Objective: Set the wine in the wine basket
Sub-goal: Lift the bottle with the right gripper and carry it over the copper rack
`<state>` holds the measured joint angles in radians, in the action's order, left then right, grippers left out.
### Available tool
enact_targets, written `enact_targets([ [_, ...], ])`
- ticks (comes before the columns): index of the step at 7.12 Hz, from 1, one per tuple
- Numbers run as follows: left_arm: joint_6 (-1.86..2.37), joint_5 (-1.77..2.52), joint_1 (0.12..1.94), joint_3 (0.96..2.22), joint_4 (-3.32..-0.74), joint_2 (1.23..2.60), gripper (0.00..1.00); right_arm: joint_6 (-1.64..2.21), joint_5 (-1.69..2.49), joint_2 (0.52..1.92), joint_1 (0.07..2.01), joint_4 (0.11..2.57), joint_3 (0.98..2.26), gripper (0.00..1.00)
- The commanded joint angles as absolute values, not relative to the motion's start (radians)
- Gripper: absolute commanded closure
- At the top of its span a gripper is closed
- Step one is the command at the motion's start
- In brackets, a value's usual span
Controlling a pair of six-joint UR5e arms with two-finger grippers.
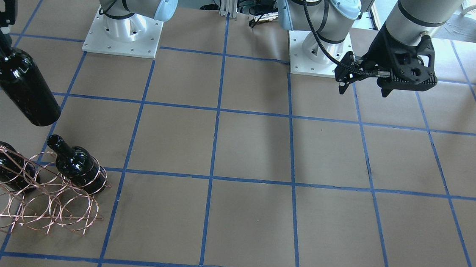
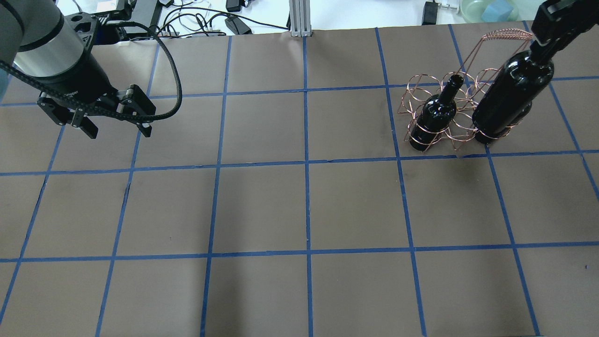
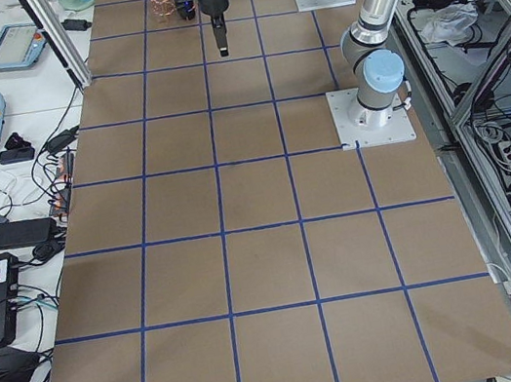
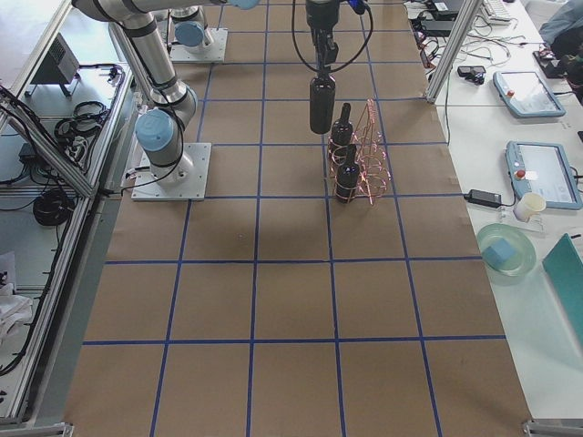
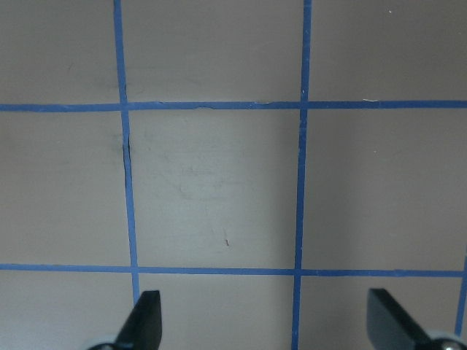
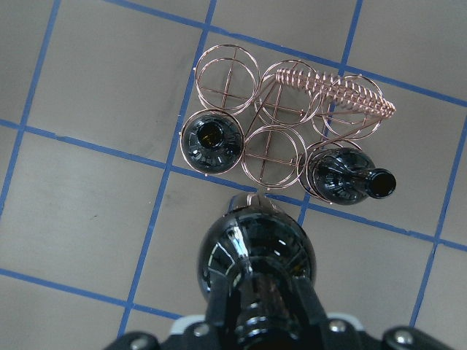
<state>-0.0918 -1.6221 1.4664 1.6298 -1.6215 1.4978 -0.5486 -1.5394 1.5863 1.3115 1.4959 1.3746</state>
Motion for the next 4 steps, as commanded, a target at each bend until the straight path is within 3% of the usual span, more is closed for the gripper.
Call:
enact_targets([
  [1, -0.095, -1.624, 1.463, 1.629, -1.620, 1.497, 0.00, -0.615, -1.532, 1.504, 1.307, 1.587, 1.376, 1.00],
  [4, -0.101, -1.628, 1.462, 1.631, -1.621, 1.497, 0.00, -0.650, -1.534, 1.451, 1.305, 1.611, 1.379, 1.00],
])
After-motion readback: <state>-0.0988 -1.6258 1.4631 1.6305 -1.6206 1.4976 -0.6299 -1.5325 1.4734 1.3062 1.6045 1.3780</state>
